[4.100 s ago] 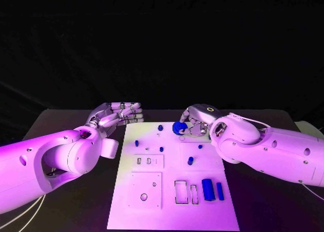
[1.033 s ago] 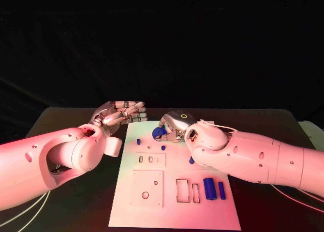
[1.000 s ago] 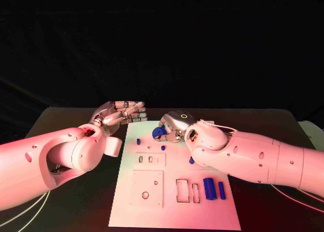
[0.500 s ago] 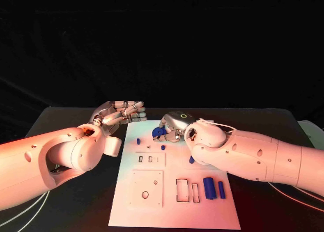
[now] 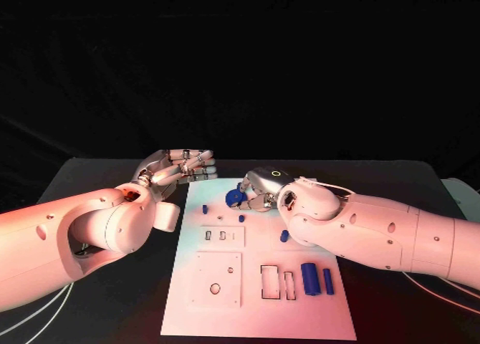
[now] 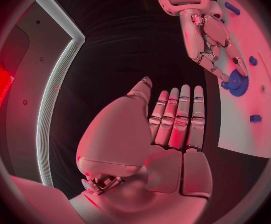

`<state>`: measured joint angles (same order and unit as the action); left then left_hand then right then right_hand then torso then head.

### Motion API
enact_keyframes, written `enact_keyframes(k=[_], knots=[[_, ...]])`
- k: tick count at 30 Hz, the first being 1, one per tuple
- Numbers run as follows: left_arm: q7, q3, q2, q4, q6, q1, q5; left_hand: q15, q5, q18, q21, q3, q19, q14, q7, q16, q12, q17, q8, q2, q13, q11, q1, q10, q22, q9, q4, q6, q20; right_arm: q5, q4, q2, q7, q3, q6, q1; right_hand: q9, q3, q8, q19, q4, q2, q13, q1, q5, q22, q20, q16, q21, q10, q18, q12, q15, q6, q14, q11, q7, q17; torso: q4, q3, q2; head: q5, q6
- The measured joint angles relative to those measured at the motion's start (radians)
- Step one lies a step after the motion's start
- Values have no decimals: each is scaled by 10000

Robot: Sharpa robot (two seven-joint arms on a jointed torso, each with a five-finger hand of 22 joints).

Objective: Assemble the parts on the task board

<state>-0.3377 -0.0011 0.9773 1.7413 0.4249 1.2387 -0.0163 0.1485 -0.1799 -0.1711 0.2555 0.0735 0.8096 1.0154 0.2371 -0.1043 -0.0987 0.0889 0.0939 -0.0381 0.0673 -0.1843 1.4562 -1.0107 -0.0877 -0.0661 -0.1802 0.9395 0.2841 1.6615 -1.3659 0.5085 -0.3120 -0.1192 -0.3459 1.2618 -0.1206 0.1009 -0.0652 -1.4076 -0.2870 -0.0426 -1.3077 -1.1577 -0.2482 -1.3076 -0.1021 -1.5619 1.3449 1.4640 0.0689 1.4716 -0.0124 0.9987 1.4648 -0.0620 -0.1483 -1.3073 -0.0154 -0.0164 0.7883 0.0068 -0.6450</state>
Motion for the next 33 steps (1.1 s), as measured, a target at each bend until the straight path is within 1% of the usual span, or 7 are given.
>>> enact_keyframes(k=[7,14,19,22,26,31,33], knots=[[6,-1,27,-21,0,0,0,0,0,0,0,0,0,0,0,0,0,0,0,0,0,0,0,0,0,0,0,0,0,-141,-894,1034,159,44,-870,-1,2,125,-40,-79,69,178,0,-313,-551,1,9,-13,84,0,1,64,0,243,0,0,94,-5,22,-6,-22,12,4],[8,-2,41,-137,0,0,0,0,0,0,0,0,0,0,0,0,36,0,0,0,0,0,0,0,8,0,0,0,0,-1391,-1680,2618,890,120,-1526,168,77,304,-40,15,248,76,1,-969,-910,1,77,-13,-188,0,1,-15,0,298,0,1,83,-8,93,-1,-87,-2,14],[9,-2,17,-208,0,0,0,0,0,0,0,0,0,0,0,1,36,0,0,0,0,0,0,0,8,0,0,0,0,-2551,-1792,3535,1596,137,-1534,258,122,231,-40,213,723,22,0,-1771,-768,11,63,64,-446,-36,1,-388,-1,260,0,11,121,-7,172,-7,-146,-79,15],[10,-3,0,-256,-1,-1,0,0,0,1,0,0,0,0,0,40,36,0,1,0,0,0,0,0,8,0,0,0,0,-3242,-1744,4055,2033,137,-1423,269,140,-54,-40,361,1184,14,-81,-2556,-743,159,74,183,-684,-861,1,-1451,0,260,0,26,121,-7,212,-25,-186,-113,8],[10,-4,-43,-319,-4,-1,0,0,0,1,0,0,0,0,0,40,36,0,1,0,0,0,0,0,8,0,0,0,0,-3869,-1595,4536,2488,134,-1193,268,191,-297,-40,451,1426,106,687,-3067,-429,249,57,259,-807,-1519,1,-2639,-1,260,0,56,121,-6,249,-56,-221,-167,-7],[10,-5,-77,-375,-9,-2,0,0,0,1,0,0,0,0,0,40,36,0,1,0,0,0,0,0,8,0,0,0,0,-4195,-1492,4738,2799,126,-928,200,257,-577,-40,451,1637,-26,803,-3357,-1504,249,57,297,-856,-1518,1,-2753,0,260,0,54,121,-6,273,-103,-238,-220,-8],[10,-6,-84,-401,-11,-2,0,0,0,0,0,0,0,0,0,40,36,0,1,0,0,0,0,0,7,0,0,0,0,-4247,-1429,4744,2876,122,-834,161,278,-670,-40,451,1627,-24,806,-3380,-1719,249,56,297,-856,-1518,1,-2753,0,244,0,54,104,-5,283,-116,-241,-230,-9]])
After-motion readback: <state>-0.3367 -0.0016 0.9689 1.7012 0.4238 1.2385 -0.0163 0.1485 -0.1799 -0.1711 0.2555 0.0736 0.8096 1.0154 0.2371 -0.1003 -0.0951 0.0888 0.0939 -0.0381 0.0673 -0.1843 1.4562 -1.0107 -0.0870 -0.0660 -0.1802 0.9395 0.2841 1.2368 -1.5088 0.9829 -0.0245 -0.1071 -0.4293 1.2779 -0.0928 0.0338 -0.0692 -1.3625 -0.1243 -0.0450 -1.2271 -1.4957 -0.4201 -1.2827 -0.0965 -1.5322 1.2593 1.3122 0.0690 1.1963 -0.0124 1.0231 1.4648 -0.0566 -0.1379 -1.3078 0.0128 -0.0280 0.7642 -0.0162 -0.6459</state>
